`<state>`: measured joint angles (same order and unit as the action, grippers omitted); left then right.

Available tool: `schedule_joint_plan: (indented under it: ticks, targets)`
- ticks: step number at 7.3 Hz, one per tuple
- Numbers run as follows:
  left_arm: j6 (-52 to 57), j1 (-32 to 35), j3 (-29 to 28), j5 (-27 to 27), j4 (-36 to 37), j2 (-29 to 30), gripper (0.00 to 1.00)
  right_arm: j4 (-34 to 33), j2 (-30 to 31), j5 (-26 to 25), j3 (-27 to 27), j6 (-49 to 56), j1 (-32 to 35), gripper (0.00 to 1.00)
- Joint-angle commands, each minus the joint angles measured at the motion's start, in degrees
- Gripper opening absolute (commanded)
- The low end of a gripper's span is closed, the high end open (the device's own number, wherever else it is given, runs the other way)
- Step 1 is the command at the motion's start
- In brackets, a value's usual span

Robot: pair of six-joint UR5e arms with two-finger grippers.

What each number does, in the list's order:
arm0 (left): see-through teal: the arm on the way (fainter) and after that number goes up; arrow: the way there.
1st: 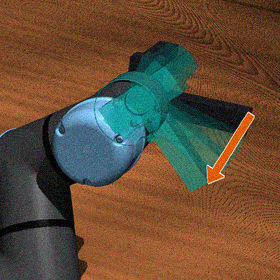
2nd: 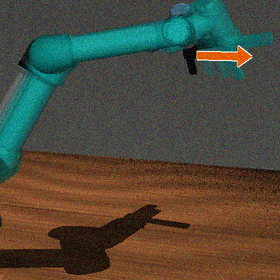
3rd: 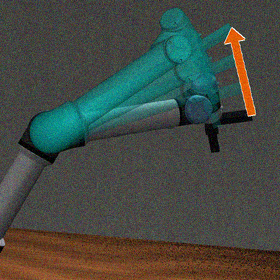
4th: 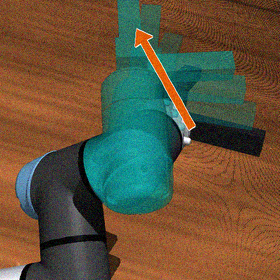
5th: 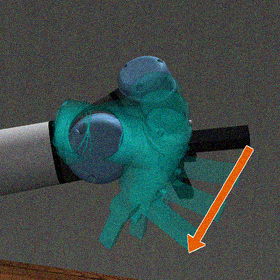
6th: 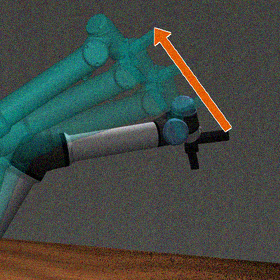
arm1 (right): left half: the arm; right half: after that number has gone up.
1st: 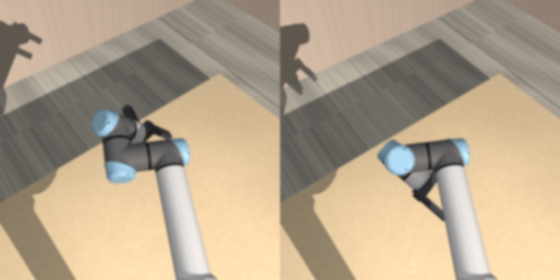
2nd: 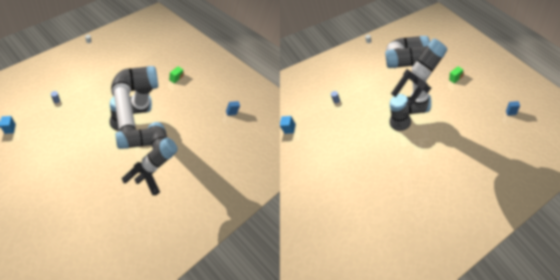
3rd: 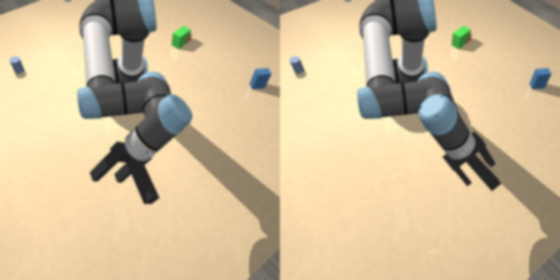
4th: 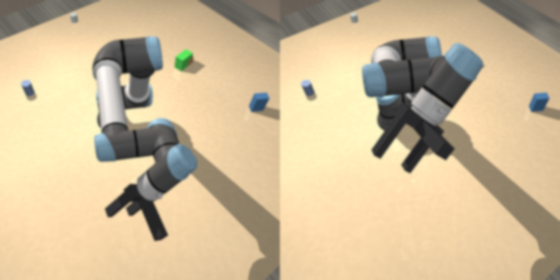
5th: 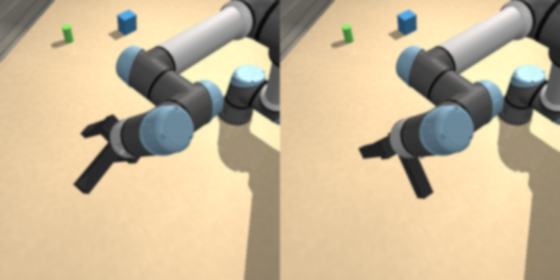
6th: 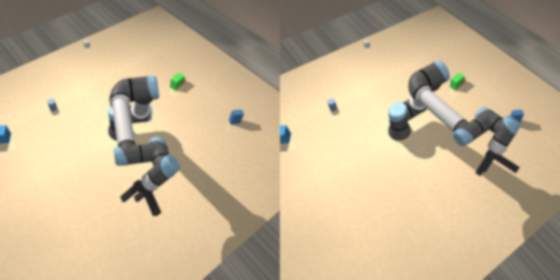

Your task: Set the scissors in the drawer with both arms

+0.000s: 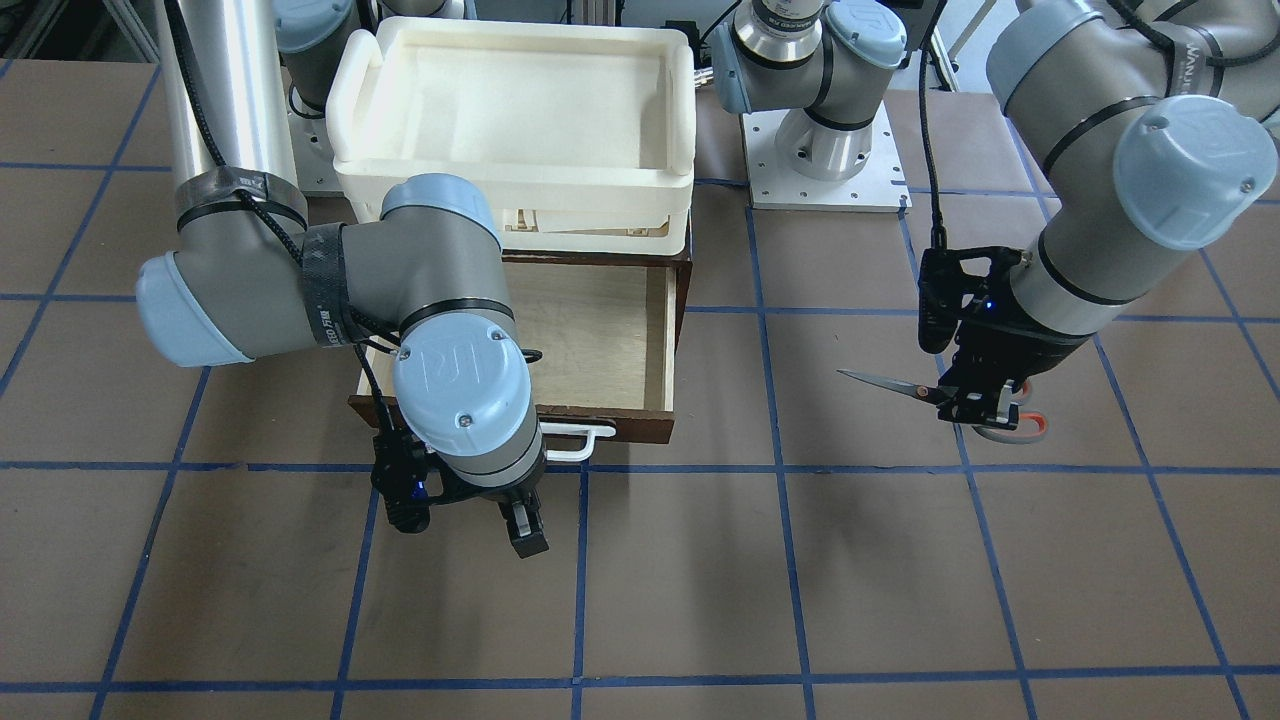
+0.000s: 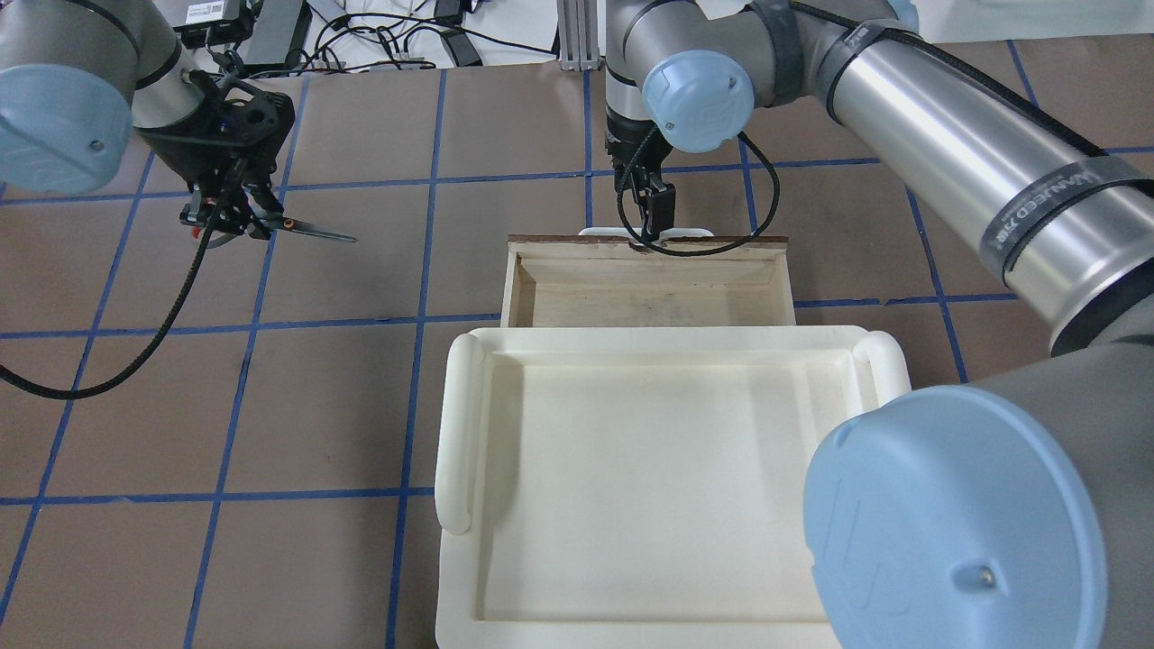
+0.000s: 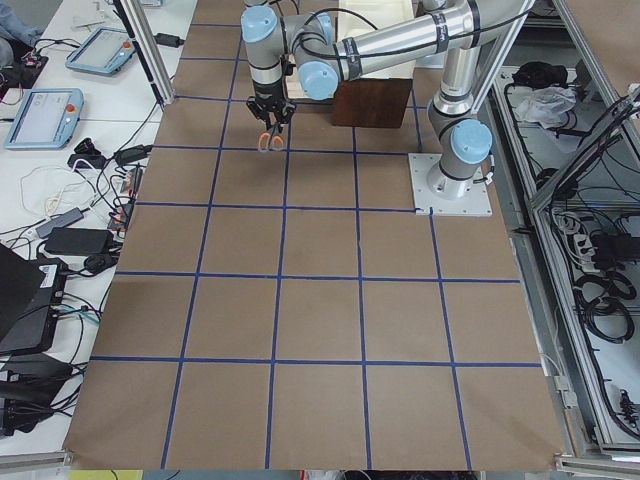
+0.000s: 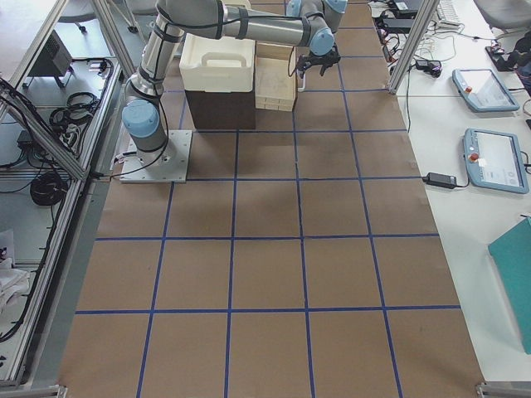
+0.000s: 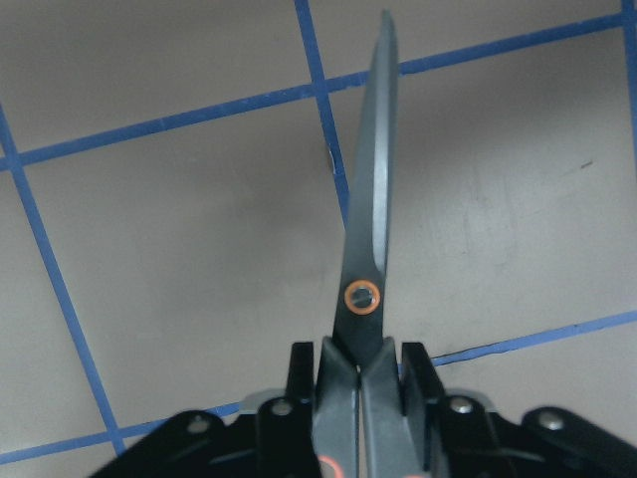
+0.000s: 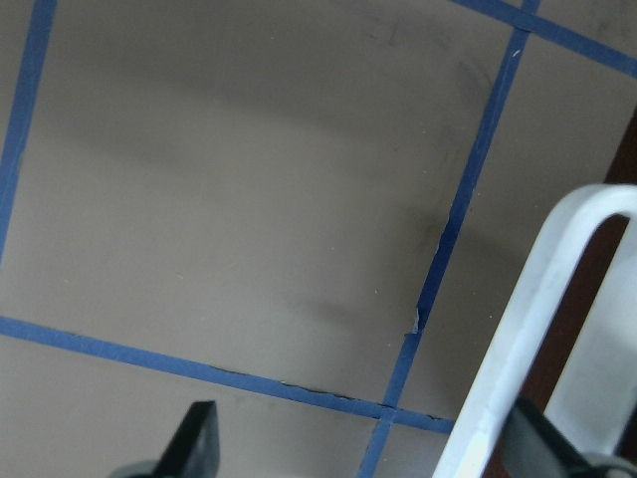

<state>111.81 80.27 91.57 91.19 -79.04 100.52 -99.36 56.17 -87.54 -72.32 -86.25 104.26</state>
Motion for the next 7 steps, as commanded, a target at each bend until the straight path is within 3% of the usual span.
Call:
schedule_joint_plan:
  ticks: [1, 5, 7]
  targets:
    - [-1.24, 0.76, -0.07, -0.05, -0.68, -0.33, 0.0, -0.05, -0.45, 0.0, 0.86, 0.2, -0.02, 1.0]
    - [-6.68, 1.64, 0.02, -0.23, -2.35, -0.76, 0.0, 0.47, 0.07, -0.08, 1.22, 0.2, -0.02, 1.0]
    - [-8.8, 2.52, 0.1, -0.23, -3.14, -1.29, 0.0, 2.84, 6.99, -0.96, 0.52, 7.87, -0.28, 1.0]
